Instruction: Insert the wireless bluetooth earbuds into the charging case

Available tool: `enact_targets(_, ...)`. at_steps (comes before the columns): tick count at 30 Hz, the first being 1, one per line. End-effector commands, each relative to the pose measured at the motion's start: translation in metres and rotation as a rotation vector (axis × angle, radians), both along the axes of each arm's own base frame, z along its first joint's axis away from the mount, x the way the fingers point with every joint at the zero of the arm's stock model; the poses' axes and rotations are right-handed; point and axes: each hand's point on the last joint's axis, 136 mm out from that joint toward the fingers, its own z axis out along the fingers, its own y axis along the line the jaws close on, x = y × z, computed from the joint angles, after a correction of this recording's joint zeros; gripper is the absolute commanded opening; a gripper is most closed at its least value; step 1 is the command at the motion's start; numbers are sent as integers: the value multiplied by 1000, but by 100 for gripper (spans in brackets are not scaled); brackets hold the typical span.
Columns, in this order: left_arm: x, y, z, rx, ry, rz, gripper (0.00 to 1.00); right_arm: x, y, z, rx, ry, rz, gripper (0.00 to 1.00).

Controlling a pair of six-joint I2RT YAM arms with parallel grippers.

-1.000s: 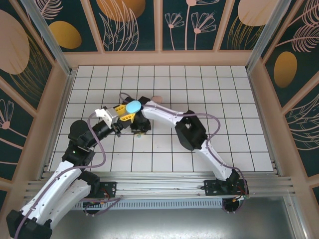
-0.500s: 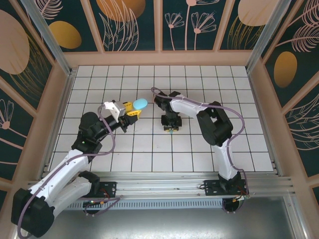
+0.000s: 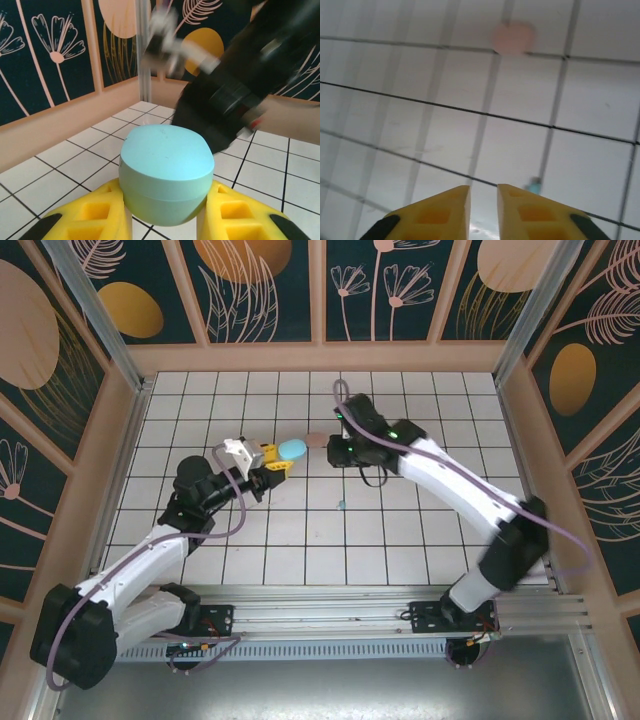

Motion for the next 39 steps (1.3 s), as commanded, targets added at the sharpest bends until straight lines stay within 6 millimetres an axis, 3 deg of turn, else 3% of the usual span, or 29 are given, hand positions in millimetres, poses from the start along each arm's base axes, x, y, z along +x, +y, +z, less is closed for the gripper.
enact_targets(1, -2, -9, 35, -53, -76, -74, 21, -27, 32, 44, 169, -220, 223, 15)
enact_targets(3, 0, -12, 39, -59, -77, -88, 20, -42, 41, 56, 218, -279, 296, 13)
enact_targets(7, 3, -15, 43, -62, -79, -99, 20, -51, 50, 54, 217, -273, 359, 9)
enact_targets(12, 2, -17, 40, -58, -59, -119, 20, -40, 55, 60, 191, -295, 354, 7)
enact_targets(16, 1, -17, 34, -54, -44, -120, 20, -32, 60, 77, 200, -327, 357, 6)
enact_targets(25, 6, -15, 25, -22, -43, -90, 20, -35, 72, 91, 215, -297, 398, 5)
enact_targets(30, 12, -14, 17, 9, -32, -62, 20, -37, 71, 90, 185, -254, 400, 5)
enact_targets(39, 13, -13, 2, 49, -16, -54, 20, -17, 60, 102, 115, -235, 333, 5)
